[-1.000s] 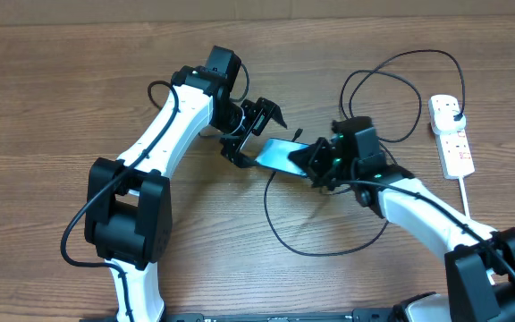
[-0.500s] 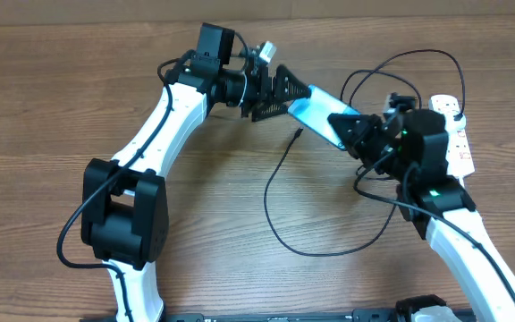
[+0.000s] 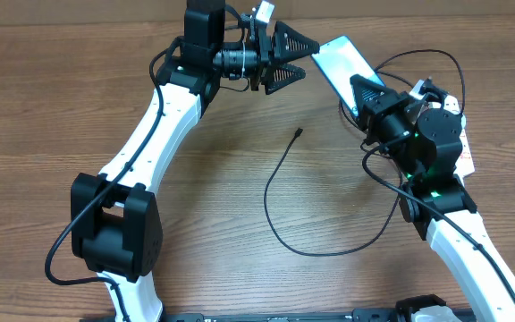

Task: Plug charger to phone and switch on socket
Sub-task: 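Lift and reorient the phone with both grippers toward the cable, then release the phone from the right gripper and grasp the USB-C cable end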

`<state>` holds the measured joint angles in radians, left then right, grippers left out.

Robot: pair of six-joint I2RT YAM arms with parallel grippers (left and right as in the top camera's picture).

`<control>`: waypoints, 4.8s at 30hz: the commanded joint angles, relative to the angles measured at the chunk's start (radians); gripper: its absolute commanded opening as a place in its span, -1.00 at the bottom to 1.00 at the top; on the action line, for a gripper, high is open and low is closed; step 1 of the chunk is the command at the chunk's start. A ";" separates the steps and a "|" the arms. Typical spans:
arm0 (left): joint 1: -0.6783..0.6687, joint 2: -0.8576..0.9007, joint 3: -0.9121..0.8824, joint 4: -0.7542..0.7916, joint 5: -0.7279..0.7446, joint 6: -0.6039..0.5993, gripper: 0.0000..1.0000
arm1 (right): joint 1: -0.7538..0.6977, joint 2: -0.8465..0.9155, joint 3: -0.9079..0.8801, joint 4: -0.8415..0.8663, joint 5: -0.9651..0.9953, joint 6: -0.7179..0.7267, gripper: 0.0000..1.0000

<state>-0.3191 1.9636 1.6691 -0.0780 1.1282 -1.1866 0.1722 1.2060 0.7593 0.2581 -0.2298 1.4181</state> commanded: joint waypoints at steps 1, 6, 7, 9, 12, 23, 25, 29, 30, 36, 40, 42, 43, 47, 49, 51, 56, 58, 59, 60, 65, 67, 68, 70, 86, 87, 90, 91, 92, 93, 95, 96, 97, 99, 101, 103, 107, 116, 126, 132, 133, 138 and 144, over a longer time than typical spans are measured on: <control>-0.009 -0.022 0.016 0.008 -0.054 -0.148 0.68 | 0.027 0.005 0.021 0.033 0.102 0.126 -0.93; -0.009 -0.022 0.016 0.008 -0.100 -0.190 0.53 | 0.144 0.051 0.022 0.108 0.253 0.183 -0.93; -0.009 -0.022 0.016 0.008 -0.101 -0.190 0.52 | 0.164 0.066 0.022 0.135 0.269 0.183 -0.92; -0.009 -0.022 0.016 0.007 -0.100 -0.190 0.50 | 0.195 0.093 0.022 0.174 0.293 0.184 -0.93; -0.009 -0.022 0.016 0.007 -0.101 -0.190 0.43 | 0.225 0.132 0.022 0.200 0.304 0.226 -0.93; -0.026 -0.022 0.015 0.000 -0.111 -0.178 -0.02 | 0.260 0.171 0.023 0.235 0.307 0.259 -0.93; -0.031 -0.022 0.015 0.000 -0.111 -0.170 -0.07 | 0.260 0.171 0.027 0.235 0.306 0.258 -0.93; -0.045 -0.022 0.015 -0.004 -0.110 -0.133 -0.17 | 0.260 0.171 0.037 0.235 0.301 0.258 -0.92; -0.047 -0.022 0.015 -0.009 -0.110 -0.127 -0.21 | 0.260 0.171 0.037 0.235 0.296 0.258 -0.92; -0.047 -0.022 0.015 -0.069 -0.105 -0.091 -0.43 | 0.260 0.171 0.037 0.227 0.259 0.253 -0.93; -0.046 -0.022 0.015 -0.086 -0.097 -0.072 -0.53 | 0.260 0.171 0.037 0.227 0.216 0.249 -0.93; -0.046 -0.022 0.015 -0.086 -0.083 -0.061 -0.55 | 0.260 0.171 0.037 0.227 0.195 0.230 -0.93; -0.046 -0.022 0.015 -0.086 -0.080 -0.055 -0.57 | 0.260 0.171 0.037 0.226 0.186 0.225 -0.93; -0.044 -0.022 0.015 -0.086 -0.077 -0.043 -0.67 | 0.260 0.171 0.037 0.195 0.156 0.224 -0.93; -0.042 -0.022 0.015 -0.086 -0.077 -0.043 -0.71 | 0.260 0.171 0.037 0.185 0.156 0.224 -0.93; -0.041 -0.022 0.015 -0.086 -0.076 -0.043 -0.77 | 0.260 0.171 0.037 0.180 0.156 0.224 -0.93; -0.040 -0.022 0.015 -0.086 -0.077 -0.043 -0.86 | 0.259 0.171 0.037 0.181 0.146 0.224 -0.93; -0.040 -0.022 0.015 -0.086 -0.077 -0.044 -0.92 | 0.260 0.171 0.037 0.181 0.145 0.224 -0.92; -0.040 -0.022 0.015 -0.086 -0.077 -0.044 -0.91 | 0.260 0.171 0.037 0.181 0.145 0.224 -0.93; -0.040 -0.022 0.015 -0.086 -0.077 -0.043 -0.91 | 0.260 0.171 0.037 0.181 0.146 0.224 -0.92; -0.040 -0.022 0.015 -0.086 -0.081 -0.042 -0.91 | 0.259 0.171 0.037 0.181 0.146 0.224 -0.65; -0.038 -0.022 0.015 -0.085 -0.082 -0.029 -0.92 | 0.260 0.171 0.037 0.181 0.145 0.224 -0.50; -0.035 -0.022 0.015 -0.086 -0.082 -0.014 -0.92 | 0.260 0.171 0.037 0.181 0.145 0.224 -0.42; -0.027 -0.022 0.015 -0.087 -0.081 0.022 -0.92 | 0.259 0.171 0.037 0.177 0.145 0.224 -0.32; 0.172 -0.022 0.015 -0.632 -0.061 0.718 -0.92 | 0.125 0.171 0.037 -0.183 -0.065 -0.288 0.46; 0.185 -0.022 0.015 -0.675 -0.051 0.770 -0.92 | 0.110 0.171 0.037 -0.217 -0.089 -0.329 0.47; 0.218 -0.022 0.015 -0.805 -0.041 0.873 -0.92 | 0.065 0.171 0.037 -0.323 -0.195 -0.521 0.47; 0.227 -0.022 0.015 -0.847 -0.035 0.907 -0.92 | 0.053 0.171 0.037 -0.357 -0.228 -0.591 0.47; 0.237 -0.022 0.015 -0.892 -0.034 0.941 -0.91 | 0.043 0.171 0.037 -0.396 -0.253 -0.640 0.47; 0.245 -0.022 0.015 -0.929 -0.030 0.966 -0.91 | 0.037 0.171 0.037 -0.430 -0.267 -0.670 0.47; 0.262 -0.022 0.015 -1.012 0.021 1.047 -0.92 | 0.028 0.171 0.037 -0.529 -0.298 -0.747 0.46; 0.266 -0.022 0.015 -1.029 0.055 1.077 -0.92 | 0.029 0.171 0.037 -0.559 -0.311 -0.772 0.43; 0.267 -0.022 0.015 -1.041 0.088 1.099 -0.92 | 0.029 0.171 0.037 -0.581 -0.323 -0.788 0.40; 0.267 -0.022 0.015 -1.048 0.193 1.134 -0.92 | 0.029 0.171 0.037 -0.626 -0.342 -0.799 0.36; 0.267 -0.022 0.015 -1.043 0.271 1.135 -0.91 | 0.029 0.171 0.042 -0.649 -0.352 -0.799 0.29; 0.267 -0.022 0.015 -1.035 0.356 1.135 -0.92 | 0.029 0.171 0.064 -0.683 -0.350 -0.799 0.22; 0.270 -0.022 0.015 -1.010 0.452 1.075 -0.91 | 0.029 0.173 0.191 -0.837 -0.282 -0.822 0.10; 0.276 -0.022 0.015 -0.926 0.452 0.928 -0.92 | 0.042 0.383 0.582 -1.129 -0.158 -0.846 0.00; 0.276 -0.022 0.015 -0.858 0.449 0.837 -0.92 | 0.070 0.651 0.669 -1.040 -0.140 -0.640 -0.13; 0.276 -0.022 0.015 -0.851 0.412 0.812 -0.91 | 0.097 0.747 0.669 -0.966 -0.140 -0.549 -0.33; 0.276 -0.022 0.015 -0.851 0.408 0.812 -0.92 | 0.102 0.761 0.669 -0.952 -0.140 -0.539 -0.35; 0.276 -0.022 0.015 -0.851 0.406 0.812 -0.91 | 0.119 0.812 0.669 -0.917 -0.136 -0.518 -0.35; 0.275 -0.022 0.015 -0.851 0.405 0.812 -0.92 | 0.122 0.868 0.669 -0.916 -0.129 -0.479 -0.35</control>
<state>-0.0513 1.9636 1.6688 -0.9306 1.5028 -0.3676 0.2916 2.0430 1.4025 -0.6651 -0.3748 0.9054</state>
